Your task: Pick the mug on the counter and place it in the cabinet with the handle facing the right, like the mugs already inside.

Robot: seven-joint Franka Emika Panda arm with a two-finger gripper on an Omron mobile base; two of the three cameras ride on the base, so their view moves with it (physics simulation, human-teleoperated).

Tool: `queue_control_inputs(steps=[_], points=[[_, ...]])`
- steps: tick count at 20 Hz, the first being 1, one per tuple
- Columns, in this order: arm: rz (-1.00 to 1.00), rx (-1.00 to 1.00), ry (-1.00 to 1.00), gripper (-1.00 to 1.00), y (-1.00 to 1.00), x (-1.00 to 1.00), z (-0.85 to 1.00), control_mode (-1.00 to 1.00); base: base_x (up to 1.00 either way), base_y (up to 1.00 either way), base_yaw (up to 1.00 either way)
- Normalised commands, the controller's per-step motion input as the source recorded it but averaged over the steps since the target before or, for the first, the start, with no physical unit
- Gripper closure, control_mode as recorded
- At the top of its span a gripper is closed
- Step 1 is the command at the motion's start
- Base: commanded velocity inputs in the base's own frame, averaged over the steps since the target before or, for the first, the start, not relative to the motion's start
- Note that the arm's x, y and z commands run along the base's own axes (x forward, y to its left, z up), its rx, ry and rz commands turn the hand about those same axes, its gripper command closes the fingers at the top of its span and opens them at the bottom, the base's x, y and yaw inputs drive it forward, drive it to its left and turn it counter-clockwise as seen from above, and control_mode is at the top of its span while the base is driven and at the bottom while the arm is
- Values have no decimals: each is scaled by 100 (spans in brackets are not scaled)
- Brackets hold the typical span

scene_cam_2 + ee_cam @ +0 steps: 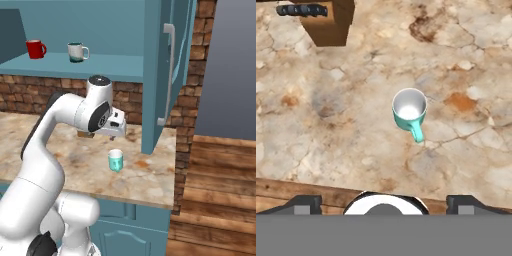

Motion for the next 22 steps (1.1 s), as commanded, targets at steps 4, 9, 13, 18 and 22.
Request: queue_control_inputs(steps=[4, 9, 13, 18, 22], points=[[18, -1, -2, -100, -21, 0, -33, -100, 0, 0, 0], [16, -1, 0, -100, -9, 0, -38, -100, 0, 0, 0], [6, -1, 0, -100, -2, 0, -32, -100, 0, 0, 0], [1, 0, -1, -100, 0, 4, -25, -100, 0, 0, 0], [0, 0, -2, -100, 0, 8, -25, -100, 0, 0, 0]])
